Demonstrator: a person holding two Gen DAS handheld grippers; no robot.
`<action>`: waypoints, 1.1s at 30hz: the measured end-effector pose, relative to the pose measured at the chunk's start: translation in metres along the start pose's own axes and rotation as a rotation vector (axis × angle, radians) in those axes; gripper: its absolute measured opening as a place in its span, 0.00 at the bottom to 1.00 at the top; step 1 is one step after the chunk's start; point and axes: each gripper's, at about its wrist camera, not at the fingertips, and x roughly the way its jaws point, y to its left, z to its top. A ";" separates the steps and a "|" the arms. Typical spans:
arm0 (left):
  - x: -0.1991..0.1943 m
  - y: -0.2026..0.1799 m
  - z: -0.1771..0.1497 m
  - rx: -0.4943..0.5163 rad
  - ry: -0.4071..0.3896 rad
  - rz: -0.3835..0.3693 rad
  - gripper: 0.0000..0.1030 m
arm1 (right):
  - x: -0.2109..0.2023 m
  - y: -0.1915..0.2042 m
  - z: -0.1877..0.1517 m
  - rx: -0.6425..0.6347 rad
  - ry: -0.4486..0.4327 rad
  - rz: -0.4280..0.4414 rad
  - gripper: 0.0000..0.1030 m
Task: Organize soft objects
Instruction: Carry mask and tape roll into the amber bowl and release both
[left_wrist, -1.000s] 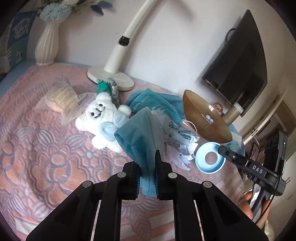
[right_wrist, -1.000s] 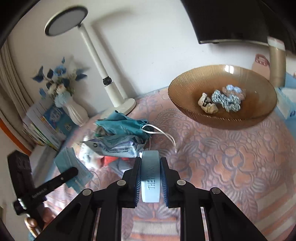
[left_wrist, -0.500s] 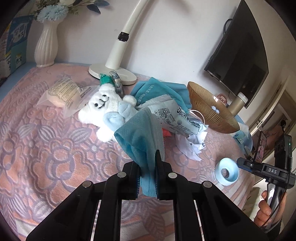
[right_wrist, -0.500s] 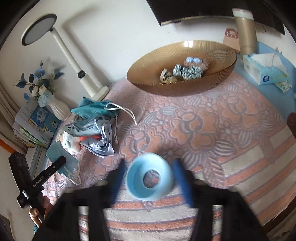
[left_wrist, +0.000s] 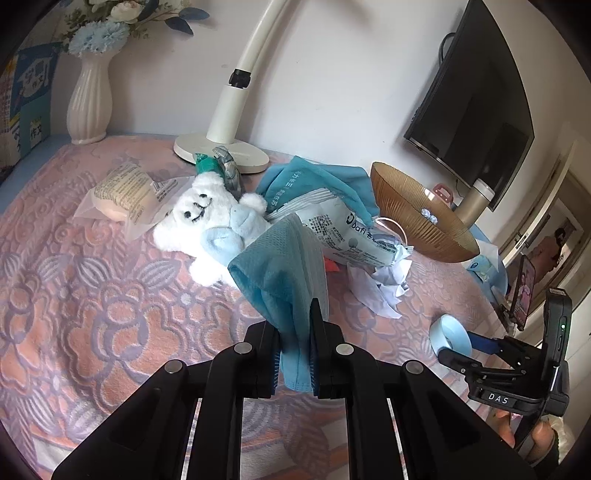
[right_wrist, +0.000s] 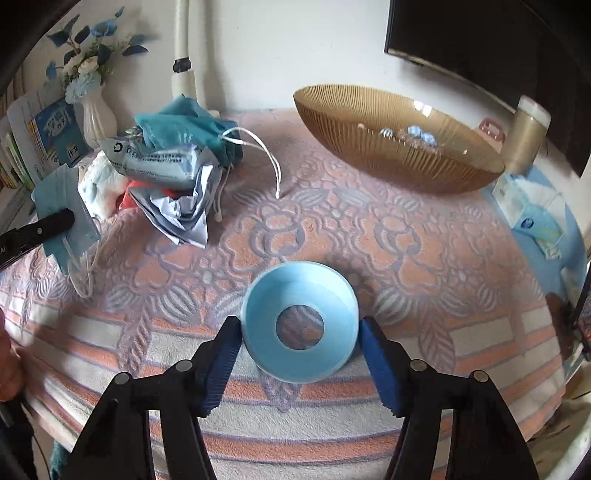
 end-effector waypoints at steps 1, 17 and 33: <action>-0.002 -0.001 0.001 0.003 -0.004 0.001 0.09 | -0.003 -0.002 -0.001 0.003 -0.010 0.004 0.59; 0.003 -0.129 0.103 0.183 -0.045 -0.071 0.09 | -0.070 -0.104 0.090 0.207 -0.257 -0.048 0.59; 0.128 -0.208 0.146 0.265 -0.009 0.007 0.50 | 0.008 -0.178 0.126 0.422 -0.174 0.013 0.77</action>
